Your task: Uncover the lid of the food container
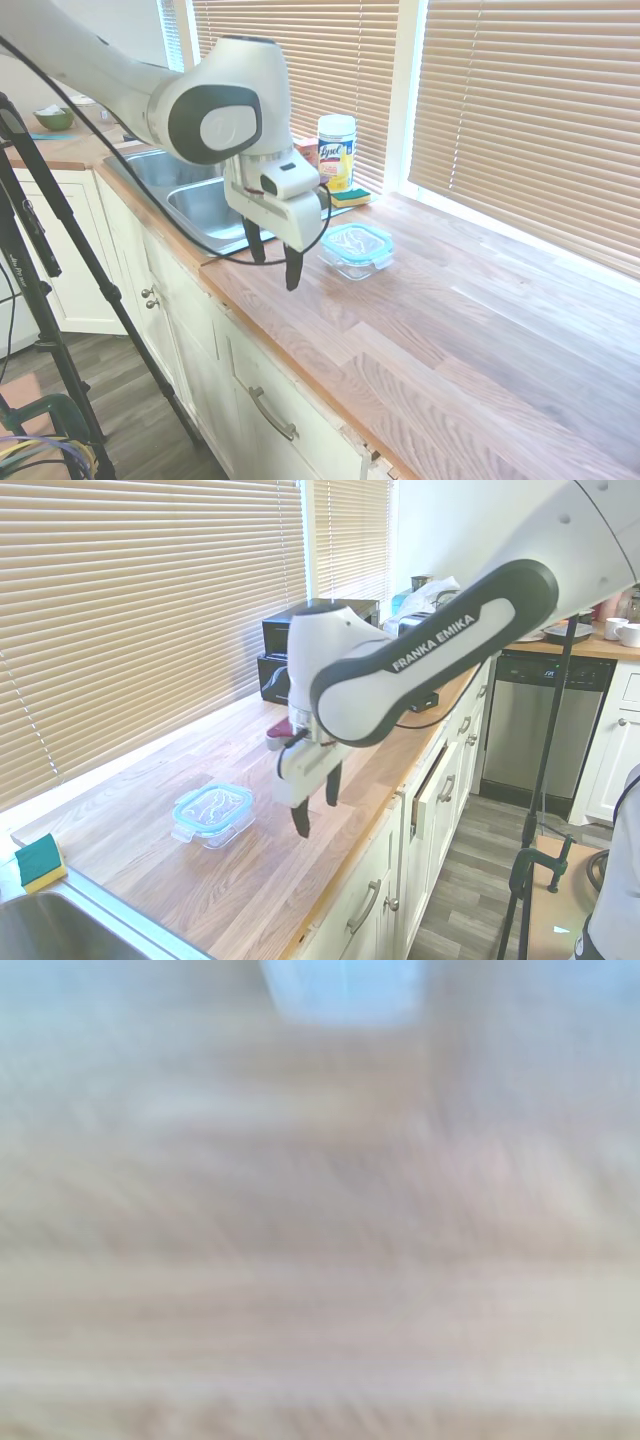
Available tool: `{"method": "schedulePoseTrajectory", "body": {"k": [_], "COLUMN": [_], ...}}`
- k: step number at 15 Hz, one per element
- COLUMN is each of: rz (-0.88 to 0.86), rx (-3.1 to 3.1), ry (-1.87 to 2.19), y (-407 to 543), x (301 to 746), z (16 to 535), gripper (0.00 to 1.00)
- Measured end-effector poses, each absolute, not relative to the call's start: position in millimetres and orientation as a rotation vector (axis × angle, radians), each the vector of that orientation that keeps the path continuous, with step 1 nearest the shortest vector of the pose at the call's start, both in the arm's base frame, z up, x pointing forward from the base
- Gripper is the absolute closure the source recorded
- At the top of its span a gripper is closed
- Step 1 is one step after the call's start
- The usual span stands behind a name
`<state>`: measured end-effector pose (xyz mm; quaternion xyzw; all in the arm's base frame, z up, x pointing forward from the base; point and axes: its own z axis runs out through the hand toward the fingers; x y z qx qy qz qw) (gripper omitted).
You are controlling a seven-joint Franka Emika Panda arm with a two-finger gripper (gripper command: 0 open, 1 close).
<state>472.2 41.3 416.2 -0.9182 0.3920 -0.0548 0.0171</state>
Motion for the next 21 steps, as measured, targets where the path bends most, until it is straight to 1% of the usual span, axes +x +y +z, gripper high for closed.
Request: {"method": "schedulePoseTrajectory", "body": {"k": [3,7,9,12,15,21], "rz": [-0.243,-0.356,-0.427,-0.526,-0.636,-0.835], "rx": [-2.919,-3.012,-3.081,-3.213,-3.33,-3.498], "ry": [1.167,1.133,1.116,1.097,1.067,0.976], "y": [82.0,132.1,160.2,202.5,224.9,254.2], "x": [514.3,570.1,587.6,599.7,607.4,607.3], "z": [436.4,439.9,435.1,413.1,387.5,335.4], "gripper": [0.0,0.0,0.0,0.0,0.0,0.0]}}
